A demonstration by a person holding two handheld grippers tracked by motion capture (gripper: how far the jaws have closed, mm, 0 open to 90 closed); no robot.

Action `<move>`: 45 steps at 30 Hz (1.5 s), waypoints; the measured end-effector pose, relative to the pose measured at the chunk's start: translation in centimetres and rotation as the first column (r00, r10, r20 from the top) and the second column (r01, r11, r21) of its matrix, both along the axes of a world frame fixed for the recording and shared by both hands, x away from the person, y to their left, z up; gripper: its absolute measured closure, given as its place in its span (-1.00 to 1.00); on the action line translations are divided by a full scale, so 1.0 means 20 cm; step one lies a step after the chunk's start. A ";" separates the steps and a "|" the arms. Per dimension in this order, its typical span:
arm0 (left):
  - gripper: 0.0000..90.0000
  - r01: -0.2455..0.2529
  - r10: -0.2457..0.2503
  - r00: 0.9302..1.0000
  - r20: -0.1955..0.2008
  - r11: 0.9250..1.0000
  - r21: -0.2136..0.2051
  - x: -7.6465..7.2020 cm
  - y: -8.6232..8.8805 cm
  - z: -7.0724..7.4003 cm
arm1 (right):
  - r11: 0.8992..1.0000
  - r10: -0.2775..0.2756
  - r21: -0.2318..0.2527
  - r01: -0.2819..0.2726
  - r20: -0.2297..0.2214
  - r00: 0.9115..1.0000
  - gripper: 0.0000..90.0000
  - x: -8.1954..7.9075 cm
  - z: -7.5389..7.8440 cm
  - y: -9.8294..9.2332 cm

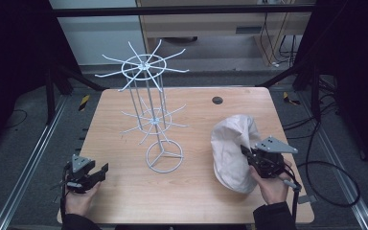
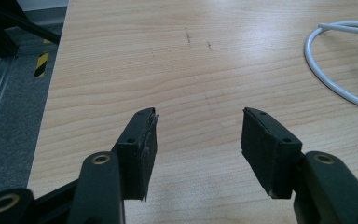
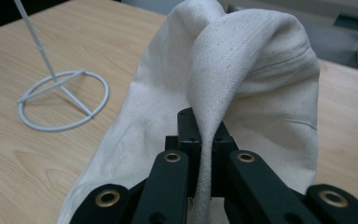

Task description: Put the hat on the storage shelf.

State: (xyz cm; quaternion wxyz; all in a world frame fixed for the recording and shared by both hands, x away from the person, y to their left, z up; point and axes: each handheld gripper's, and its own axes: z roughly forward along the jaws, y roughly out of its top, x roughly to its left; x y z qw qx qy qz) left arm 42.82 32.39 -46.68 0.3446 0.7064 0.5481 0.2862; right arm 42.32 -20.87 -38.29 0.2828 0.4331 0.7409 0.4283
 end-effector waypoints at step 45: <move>0.02 -0.005 0.005 1.000 0.003 1.000 0.005 0.00 0.00 0.00 | 0.961 0.112 0.161 -0.225 0.518 0.848 0.96 -0.21 0.63 0.10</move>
